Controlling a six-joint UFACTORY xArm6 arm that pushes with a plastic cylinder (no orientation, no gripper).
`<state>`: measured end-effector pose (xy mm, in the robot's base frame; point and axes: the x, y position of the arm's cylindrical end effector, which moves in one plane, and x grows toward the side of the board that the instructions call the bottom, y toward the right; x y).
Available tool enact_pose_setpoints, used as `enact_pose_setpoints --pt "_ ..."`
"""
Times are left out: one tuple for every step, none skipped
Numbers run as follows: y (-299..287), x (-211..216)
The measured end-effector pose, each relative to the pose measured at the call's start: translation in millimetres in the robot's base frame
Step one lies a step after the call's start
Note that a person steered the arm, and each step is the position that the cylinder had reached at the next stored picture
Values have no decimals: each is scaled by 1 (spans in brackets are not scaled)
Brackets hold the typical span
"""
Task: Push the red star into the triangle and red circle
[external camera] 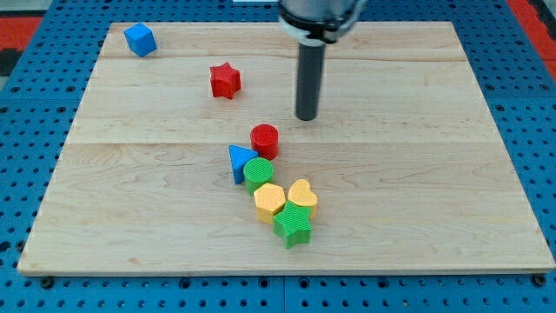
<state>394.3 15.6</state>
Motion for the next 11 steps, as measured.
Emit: enact_pose_setpoints --pt "-15 42" --pt "-3 46" --pt "41 -39" --pt "0 -99" --pt "-77 -97" --pt "-119 -54" --pt "-104 -3" --pt "-141 -58" --pt "-180 -35" --pt "-162 16" --pt "-110 31"
